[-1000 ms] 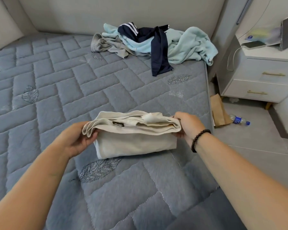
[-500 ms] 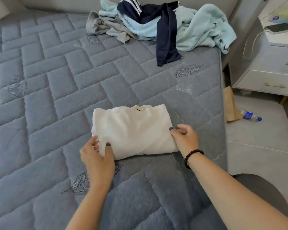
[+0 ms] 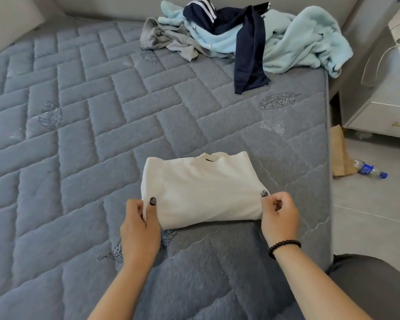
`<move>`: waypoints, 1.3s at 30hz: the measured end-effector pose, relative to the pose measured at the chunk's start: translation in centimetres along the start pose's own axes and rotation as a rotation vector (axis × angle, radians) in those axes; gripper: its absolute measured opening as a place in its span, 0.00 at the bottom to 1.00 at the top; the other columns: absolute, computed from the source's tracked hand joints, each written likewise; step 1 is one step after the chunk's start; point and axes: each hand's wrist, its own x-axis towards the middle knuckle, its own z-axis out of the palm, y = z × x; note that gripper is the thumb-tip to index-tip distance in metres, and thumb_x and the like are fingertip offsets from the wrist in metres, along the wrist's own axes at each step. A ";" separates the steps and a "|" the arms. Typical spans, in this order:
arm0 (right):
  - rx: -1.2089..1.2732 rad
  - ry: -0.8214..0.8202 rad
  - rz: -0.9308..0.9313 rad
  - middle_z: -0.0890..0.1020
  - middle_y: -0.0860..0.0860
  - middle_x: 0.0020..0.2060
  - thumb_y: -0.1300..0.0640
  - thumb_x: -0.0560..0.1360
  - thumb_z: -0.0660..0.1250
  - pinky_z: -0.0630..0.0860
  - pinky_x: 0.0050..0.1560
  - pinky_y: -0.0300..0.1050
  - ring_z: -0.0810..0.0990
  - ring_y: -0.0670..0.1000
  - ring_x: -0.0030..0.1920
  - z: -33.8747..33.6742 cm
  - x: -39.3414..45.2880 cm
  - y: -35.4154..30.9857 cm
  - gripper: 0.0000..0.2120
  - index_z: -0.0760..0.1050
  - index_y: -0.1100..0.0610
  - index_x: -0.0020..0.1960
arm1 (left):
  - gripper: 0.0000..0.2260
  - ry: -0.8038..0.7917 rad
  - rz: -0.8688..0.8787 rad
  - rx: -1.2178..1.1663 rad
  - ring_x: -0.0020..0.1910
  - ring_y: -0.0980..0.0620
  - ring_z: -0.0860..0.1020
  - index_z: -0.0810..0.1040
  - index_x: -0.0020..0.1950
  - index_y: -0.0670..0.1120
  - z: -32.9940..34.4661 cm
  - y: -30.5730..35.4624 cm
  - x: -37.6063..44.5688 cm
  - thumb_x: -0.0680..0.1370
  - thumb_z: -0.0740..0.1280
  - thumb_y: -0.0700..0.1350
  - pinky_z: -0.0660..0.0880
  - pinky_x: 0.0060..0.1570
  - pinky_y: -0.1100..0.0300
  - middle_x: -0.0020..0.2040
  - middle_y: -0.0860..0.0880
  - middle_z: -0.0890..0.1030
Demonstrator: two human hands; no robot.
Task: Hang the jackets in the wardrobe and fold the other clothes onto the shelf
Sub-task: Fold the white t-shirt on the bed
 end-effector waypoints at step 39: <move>-0.720 -0.238 -0.395 0.61 0.59 0.73 0.40 0.75 0.62 0.56 0.72 0.53 0.57 0.59 0.72 4.8 5.1 0.8 0.36 0.61 0.64 0.72 | 0.38 -0.080 0.049 0.229 0.72 0.46 0.63 0.54 0.78 0.51 4.5 -0.3 4.7 0.74 0.64 0.64 0.63 0.70 0.47 0.75 0.48 0.64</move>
